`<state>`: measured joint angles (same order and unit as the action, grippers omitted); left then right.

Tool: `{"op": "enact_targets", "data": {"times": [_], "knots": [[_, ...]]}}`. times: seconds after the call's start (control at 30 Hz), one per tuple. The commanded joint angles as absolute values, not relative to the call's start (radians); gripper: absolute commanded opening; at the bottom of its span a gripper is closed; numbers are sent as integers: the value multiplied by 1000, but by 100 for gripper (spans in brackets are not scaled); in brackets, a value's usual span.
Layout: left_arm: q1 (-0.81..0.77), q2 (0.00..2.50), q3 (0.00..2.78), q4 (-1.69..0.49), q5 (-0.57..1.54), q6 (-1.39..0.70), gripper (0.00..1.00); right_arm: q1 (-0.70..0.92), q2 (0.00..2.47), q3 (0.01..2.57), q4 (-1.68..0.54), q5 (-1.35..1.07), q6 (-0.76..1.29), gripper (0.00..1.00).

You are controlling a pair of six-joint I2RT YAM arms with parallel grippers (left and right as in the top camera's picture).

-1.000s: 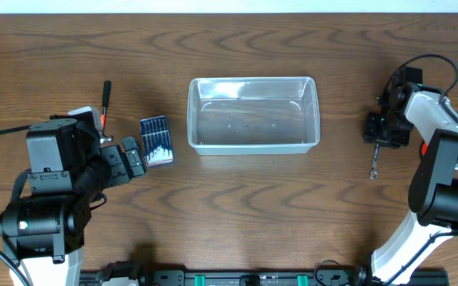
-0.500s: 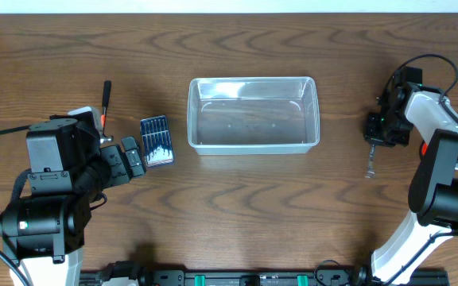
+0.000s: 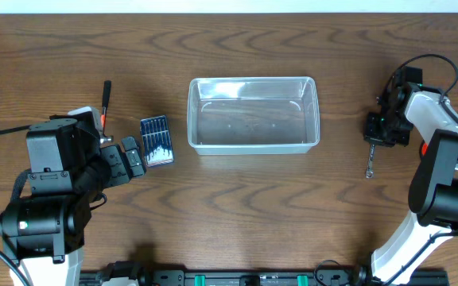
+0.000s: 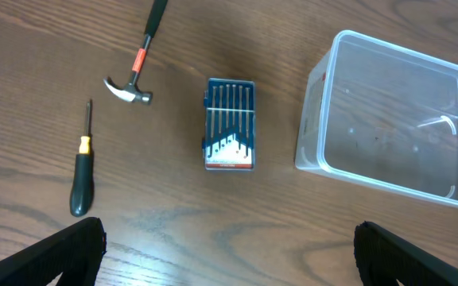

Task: Pack container
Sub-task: 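Lower right gripper and close it on the silver wrench, then carry the wrench with right gripper over the clear container and lower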

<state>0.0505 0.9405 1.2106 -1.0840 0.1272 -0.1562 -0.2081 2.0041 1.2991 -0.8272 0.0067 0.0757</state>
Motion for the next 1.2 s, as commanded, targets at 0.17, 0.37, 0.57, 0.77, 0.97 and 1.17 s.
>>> {"op": "enact_targets", "data": {"times": [0.17, 0.37, 0.57, 0.77, 0.97, 1.17], "knots": [[49, 939, 1235, -1083, 116, -130, 98, -204, 1924, 1273, -824, -55, 77, 1], [49, 939, 1235, -1092, 116, -124, 98, -168, 1733, 1306, -846, -69, 76, 1], [49, 939, 1235, -1105, 116, -123, 98, -74, 1578, 1385, -864, -148, -28, 1], [49, 939, 1235, -1118, 117, -107, 98, 92, 1576, 1596, -960, -147, -139, 1], [49, 939, 1235, -1120, 116, -101, 98, 267, 1657, 1808, -1015, -148, -343, 1], [49, 939, 1235, -1121, 116, -101, 98, 393, 1741, 1855, -1024, -150, -546, 1]]}}
